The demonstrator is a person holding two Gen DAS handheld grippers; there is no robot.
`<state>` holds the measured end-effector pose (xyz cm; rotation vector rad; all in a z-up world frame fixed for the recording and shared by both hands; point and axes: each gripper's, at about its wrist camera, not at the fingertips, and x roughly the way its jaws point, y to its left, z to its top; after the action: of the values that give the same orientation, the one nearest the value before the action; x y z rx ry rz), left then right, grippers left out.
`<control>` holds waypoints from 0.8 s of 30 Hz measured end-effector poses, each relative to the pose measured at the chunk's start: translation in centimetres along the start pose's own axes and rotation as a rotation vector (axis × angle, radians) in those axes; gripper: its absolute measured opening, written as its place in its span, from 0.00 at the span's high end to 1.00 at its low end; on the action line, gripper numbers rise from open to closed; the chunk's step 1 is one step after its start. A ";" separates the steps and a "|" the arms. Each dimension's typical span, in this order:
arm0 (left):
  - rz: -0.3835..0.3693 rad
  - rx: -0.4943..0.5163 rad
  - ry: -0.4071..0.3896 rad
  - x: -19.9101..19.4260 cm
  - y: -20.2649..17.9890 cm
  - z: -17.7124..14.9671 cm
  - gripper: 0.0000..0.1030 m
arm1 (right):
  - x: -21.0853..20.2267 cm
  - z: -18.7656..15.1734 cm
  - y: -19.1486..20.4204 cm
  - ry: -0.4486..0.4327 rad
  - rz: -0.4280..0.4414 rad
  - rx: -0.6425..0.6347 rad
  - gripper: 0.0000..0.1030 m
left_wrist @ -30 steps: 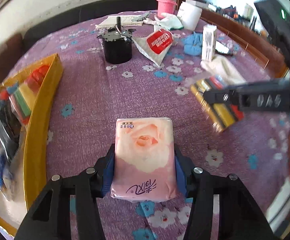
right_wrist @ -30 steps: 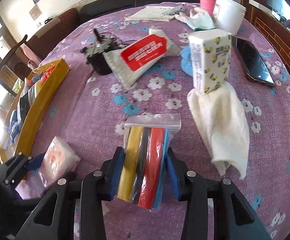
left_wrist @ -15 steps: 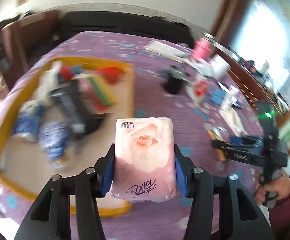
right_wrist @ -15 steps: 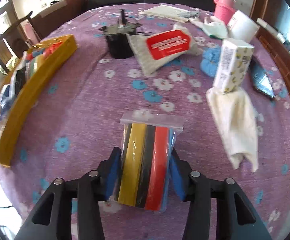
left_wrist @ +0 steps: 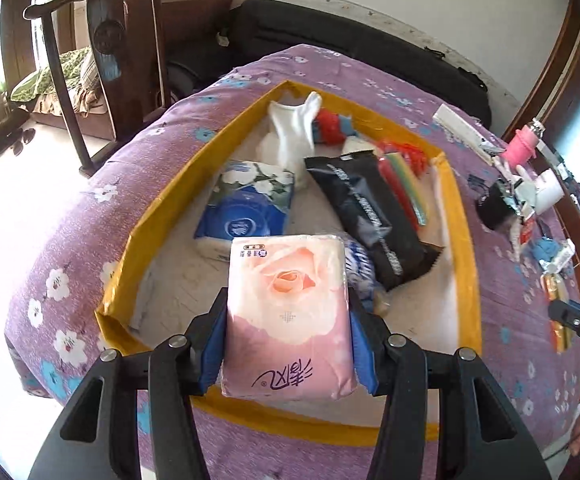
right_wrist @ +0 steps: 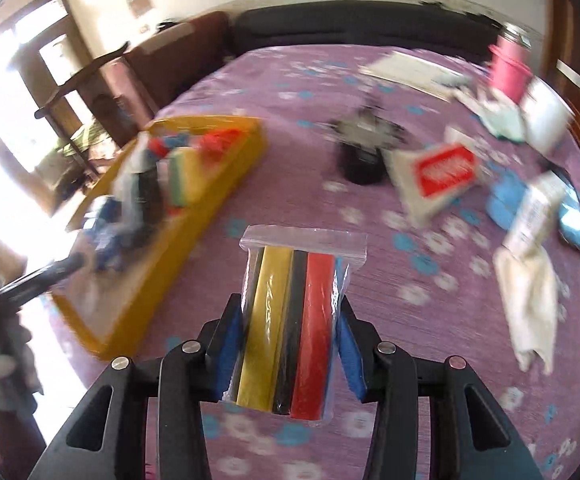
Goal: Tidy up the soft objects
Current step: 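Carry pink tissue pack into tray with left tool while right tool drops foam bag there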
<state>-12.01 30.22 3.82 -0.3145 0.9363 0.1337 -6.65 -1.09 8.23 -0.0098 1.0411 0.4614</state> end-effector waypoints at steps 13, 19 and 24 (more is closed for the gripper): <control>-0.030 -0.097 -0.092 -2.7 2.8 -0.6 0.28 | 5.1 1.5 13.5 0.111 0.208 -0.196 0.53; 0.037 -0.080 -0.152 -4.5 3.1 -0.7 0.22 | 9.4 1.0 17.3 0.253 0.258 -0.264 0.53; 0.108 -0.047 -0.168 -4.6 3.0 -0.9 0.21 | 12.0 2.2 16.8 0.265 0.139 -0.244 0.53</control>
<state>-16.15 32.92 6.42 -0.2918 0.7842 0.2779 -6.07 18.99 2.81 -0.2221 1.2436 0.7259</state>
